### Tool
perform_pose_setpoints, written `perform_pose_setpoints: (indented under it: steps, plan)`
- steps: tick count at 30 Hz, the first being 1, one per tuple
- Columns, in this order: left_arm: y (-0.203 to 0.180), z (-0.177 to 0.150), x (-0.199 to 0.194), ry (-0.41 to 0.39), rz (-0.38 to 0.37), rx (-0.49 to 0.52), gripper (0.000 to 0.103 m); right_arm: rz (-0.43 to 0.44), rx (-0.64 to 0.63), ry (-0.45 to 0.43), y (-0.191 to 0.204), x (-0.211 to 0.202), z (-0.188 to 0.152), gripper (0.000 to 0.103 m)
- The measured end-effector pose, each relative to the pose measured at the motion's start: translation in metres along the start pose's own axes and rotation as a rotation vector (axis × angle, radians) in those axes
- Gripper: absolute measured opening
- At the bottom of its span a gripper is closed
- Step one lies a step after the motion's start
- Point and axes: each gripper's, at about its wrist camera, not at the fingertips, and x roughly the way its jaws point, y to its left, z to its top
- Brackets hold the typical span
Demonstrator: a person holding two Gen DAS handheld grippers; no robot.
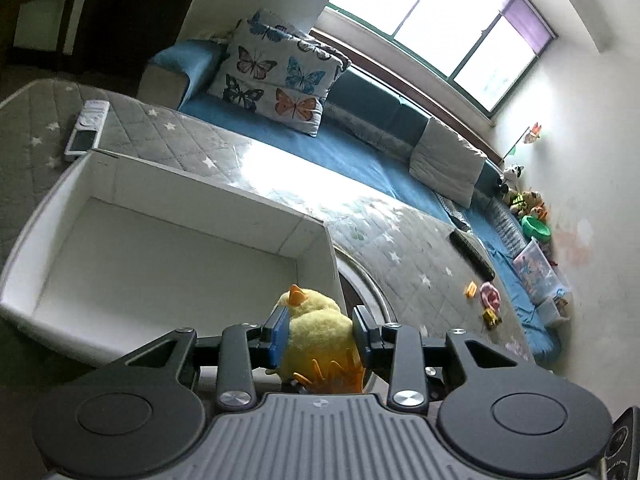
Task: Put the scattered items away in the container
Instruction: 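Lift the chick over the white box, lower it in, open left gripper, then grasp an orange rubber duck with the right gripper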
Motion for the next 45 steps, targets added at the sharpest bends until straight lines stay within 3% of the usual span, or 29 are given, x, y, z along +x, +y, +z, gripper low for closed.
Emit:
perform_pose_setpoints:
  steps: [8,18,35,39,45]
  plan:
    - [0.021,0.021,0.050,0.042,-0.010,-0.054,0.037,-0.015,0.024,0.064,-0.022,0.045,0.003,0.049]
    - [0.038,0.017,0.077,0.087,-0.021,-0.082,0.037,-0.023,0.015,0.090,-0.026,0.053,-0.007,0.051]
    - [0.016,0.000,0.028,0.014,-0.035,-0.014,0.037,-0.033,0.027,0.024,-0.026,-0.010,-0.016,0.052]
    - [0.011,-0.011,0.016,0.010,-0.042,-0.010,0.037,-0.038,0.030,0.027,-0.024,-0.023,-0.024,0.060]
    - [0.007,-0.031,-0.004,-0.007,-0.045,0.007,0.037,-0.034,0.041,0.044,-0.021,-0.035,-0.039,0.061]
